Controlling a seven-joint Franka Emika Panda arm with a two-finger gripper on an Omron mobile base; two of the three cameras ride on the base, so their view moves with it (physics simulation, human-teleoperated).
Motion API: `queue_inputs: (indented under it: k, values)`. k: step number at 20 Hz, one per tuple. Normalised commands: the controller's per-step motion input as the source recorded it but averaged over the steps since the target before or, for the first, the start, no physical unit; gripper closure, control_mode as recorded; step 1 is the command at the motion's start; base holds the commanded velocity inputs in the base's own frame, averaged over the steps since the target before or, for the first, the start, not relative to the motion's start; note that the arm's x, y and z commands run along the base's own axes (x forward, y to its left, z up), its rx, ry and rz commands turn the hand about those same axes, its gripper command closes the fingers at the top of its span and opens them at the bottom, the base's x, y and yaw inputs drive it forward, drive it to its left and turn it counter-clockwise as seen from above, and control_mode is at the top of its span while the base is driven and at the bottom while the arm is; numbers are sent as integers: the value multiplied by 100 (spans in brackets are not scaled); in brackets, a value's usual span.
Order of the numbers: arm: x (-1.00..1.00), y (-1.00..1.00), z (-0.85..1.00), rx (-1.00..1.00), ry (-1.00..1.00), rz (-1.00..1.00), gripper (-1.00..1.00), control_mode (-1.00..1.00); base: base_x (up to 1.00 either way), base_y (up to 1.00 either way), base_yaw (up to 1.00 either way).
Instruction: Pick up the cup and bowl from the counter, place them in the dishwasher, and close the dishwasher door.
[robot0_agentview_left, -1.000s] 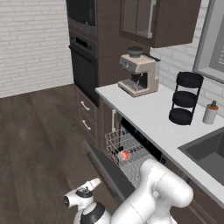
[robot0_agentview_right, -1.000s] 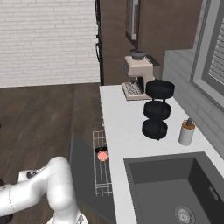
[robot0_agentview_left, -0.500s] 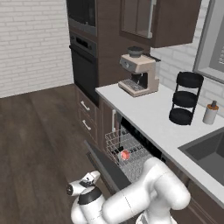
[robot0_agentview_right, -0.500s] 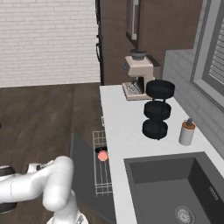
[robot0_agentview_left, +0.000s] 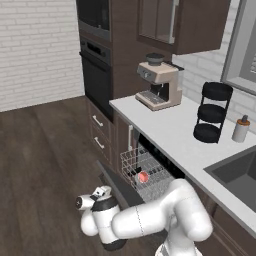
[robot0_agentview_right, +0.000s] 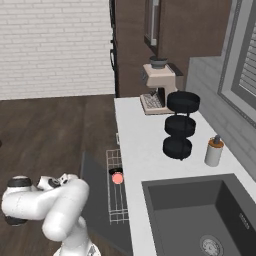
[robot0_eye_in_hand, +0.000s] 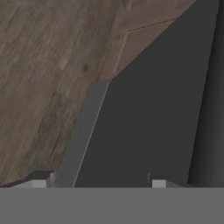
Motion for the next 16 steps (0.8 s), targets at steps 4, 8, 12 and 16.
queue_inputs:
  k: [4,8,12,16]
  values:
    - [36,-41,-100,-27,7,0,-100,-100,0,0,0]
    - [12,-76,-100,-21,4,0,-100,-100,0,0,0]
    - [0,-91,-68,-12,0,0,-100,-100,0,0,0]
    - [3,-92,-31,-18,1,-8,-100,-100,0,0,0]
